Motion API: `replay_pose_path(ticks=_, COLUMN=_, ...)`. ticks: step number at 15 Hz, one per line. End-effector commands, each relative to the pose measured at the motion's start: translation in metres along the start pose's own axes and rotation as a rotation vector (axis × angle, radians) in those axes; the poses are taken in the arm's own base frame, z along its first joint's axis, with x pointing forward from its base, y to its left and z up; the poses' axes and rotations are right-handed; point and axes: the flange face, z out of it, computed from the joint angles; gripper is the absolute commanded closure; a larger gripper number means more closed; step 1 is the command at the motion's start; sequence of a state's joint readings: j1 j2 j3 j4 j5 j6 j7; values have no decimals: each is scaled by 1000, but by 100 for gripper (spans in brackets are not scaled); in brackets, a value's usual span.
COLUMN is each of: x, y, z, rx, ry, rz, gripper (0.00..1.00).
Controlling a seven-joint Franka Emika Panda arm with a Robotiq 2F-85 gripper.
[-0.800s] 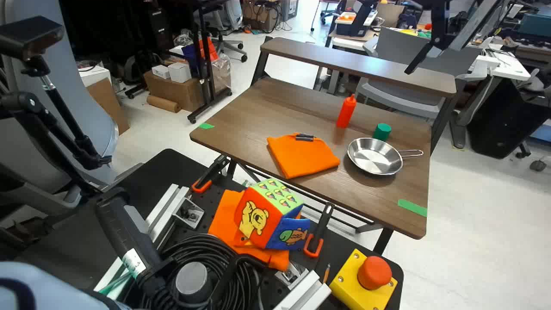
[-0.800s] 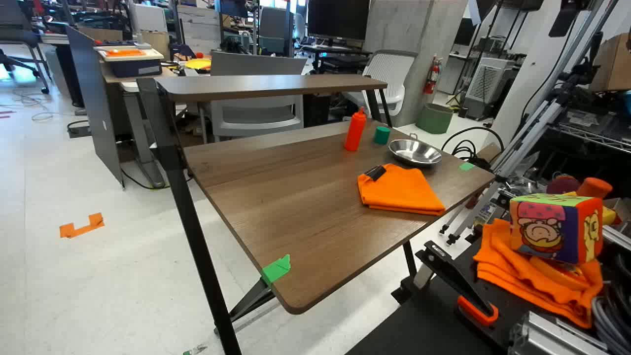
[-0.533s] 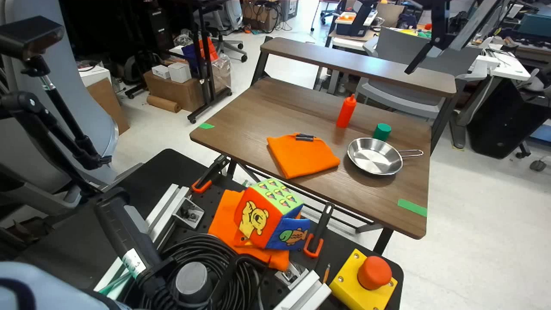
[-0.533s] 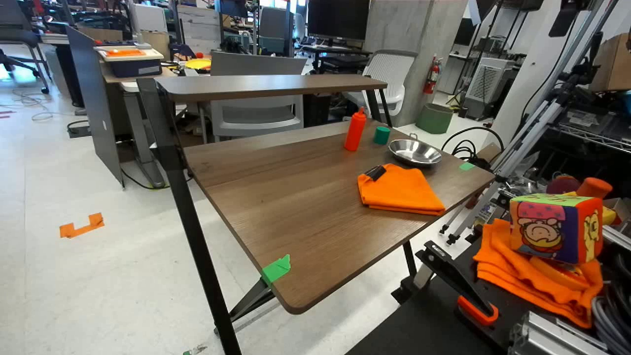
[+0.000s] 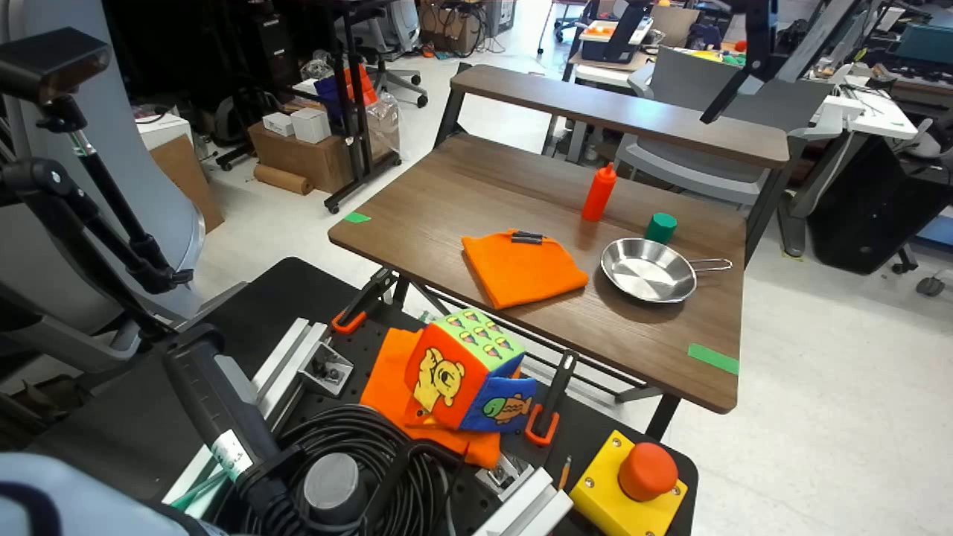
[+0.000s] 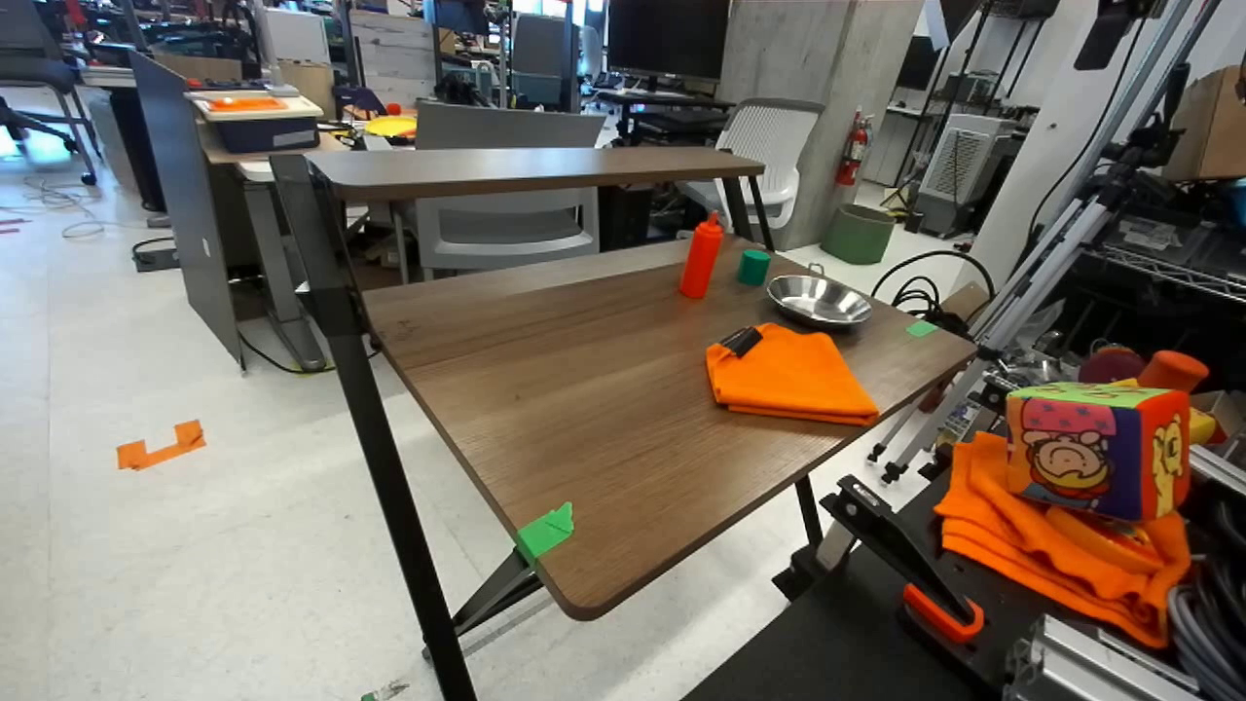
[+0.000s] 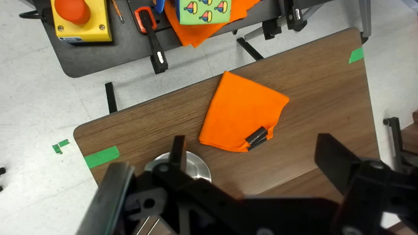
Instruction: Put the green block on the silver pan
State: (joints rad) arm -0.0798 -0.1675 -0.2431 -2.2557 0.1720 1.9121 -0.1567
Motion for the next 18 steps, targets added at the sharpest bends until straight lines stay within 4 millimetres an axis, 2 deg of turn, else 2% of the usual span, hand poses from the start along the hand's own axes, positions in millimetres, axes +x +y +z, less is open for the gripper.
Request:
replay_pose_path(ticks=1, x=53, y=-3, z=-13, rx=61, ry=62, rz=61, gripper=0)
replay_pose_path(ticks=4, x=105, y=-2, z=-20, rx=94, ry=169, rz=85, gripper=0)
replay_pose_path(ticks=8, x=177, y=-2, z=-5, rx=133, ry=285, rz=104, gripper=0)
replay_pose_path(ticks=10, x=206, y=-5, z=13, rx=120, ry=318, rz=109, gripper=0)
replay_pose_path(ticks=13, x=238, y=-11, z=45, rx=82, ry=329, rz=100, gripper=0)
replay_pose_path(ticks=18, x=271, y=-5, z=105, rx=-15, ry=284, rz=80, gripper=0)
